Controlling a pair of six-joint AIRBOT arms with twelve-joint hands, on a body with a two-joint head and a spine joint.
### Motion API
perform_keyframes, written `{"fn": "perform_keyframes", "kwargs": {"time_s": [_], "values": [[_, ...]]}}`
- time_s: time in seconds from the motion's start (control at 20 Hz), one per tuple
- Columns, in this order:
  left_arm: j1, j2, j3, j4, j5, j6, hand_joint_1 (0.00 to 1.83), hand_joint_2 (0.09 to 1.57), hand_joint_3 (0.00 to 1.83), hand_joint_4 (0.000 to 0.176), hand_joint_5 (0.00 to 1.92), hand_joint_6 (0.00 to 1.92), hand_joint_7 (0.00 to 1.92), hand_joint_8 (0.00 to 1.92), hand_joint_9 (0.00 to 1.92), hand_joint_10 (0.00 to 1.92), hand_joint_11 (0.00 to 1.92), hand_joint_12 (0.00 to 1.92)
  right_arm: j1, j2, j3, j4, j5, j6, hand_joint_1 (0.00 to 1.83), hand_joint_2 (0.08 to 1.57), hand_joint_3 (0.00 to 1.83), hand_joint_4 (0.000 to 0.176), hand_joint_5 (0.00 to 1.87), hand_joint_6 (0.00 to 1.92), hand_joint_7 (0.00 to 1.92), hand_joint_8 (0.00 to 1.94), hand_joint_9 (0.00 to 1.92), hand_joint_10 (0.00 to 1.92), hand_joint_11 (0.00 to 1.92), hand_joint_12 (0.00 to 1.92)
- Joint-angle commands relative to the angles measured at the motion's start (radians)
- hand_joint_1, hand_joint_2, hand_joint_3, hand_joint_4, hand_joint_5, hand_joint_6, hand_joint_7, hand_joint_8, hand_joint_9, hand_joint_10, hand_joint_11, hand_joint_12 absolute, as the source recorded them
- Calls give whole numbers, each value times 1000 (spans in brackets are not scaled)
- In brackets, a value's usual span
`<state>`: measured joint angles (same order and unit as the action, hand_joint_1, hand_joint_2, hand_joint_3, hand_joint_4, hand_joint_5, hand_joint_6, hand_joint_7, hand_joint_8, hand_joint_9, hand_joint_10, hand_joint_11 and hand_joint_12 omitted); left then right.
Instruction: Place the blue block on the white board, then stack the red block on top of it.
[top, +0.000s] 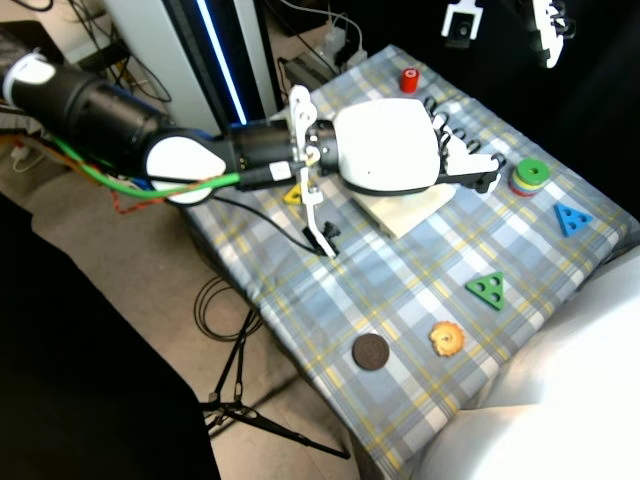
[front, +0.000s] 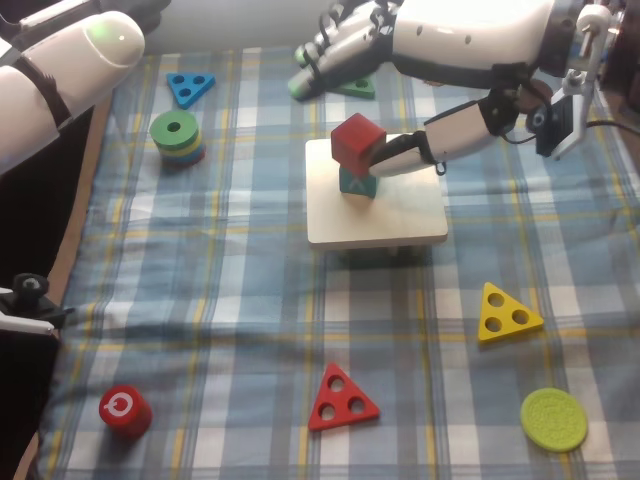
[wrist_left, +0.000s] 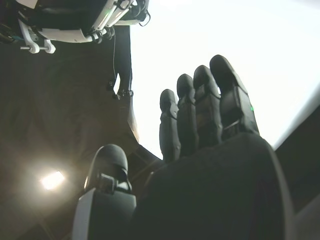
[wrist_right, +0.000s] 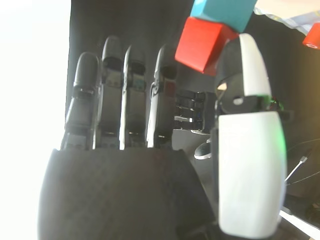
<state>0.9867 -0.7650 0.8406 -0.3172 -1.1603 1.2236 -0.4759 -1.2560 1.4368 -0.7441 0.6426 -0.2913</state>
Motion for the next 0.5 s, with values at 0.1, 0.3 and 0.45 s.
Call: {"fn": "perform_keyframes", "kwargs": {"time_s": [0.1, 0.3, 0.45], "values": [[-6, -1, 27, 13, -162, -85, 0, 1192, 0, 55, 344, 0, 303, 0, 262, 2, 0, 641, 2, 74, -37, 132, 209, 3, 689, 930, 0, 65, 218, 1, 252, 2, 225, 4, 0, 511], [10, 16, 52, 43, -253, -226, 48, 1204, 0, 77, 265, 0, 283, 0, 210, 4, 0, 477, -124, 214, -124, 377, 427, -89, 670, 950, 3, 53, 207, 5, 244, 6, 189, 6, 0, 416], [14, 16, 73, 72, -339, -333, 167, 1190, 0, 97, 215, 2, 351, 4, 353, 14, 0, 753, -246, 312, -215, 551, 627, -188, 683, 1107, 10, 0, 264, 3, 358, 5, 326, 12, 14, 649]]}}
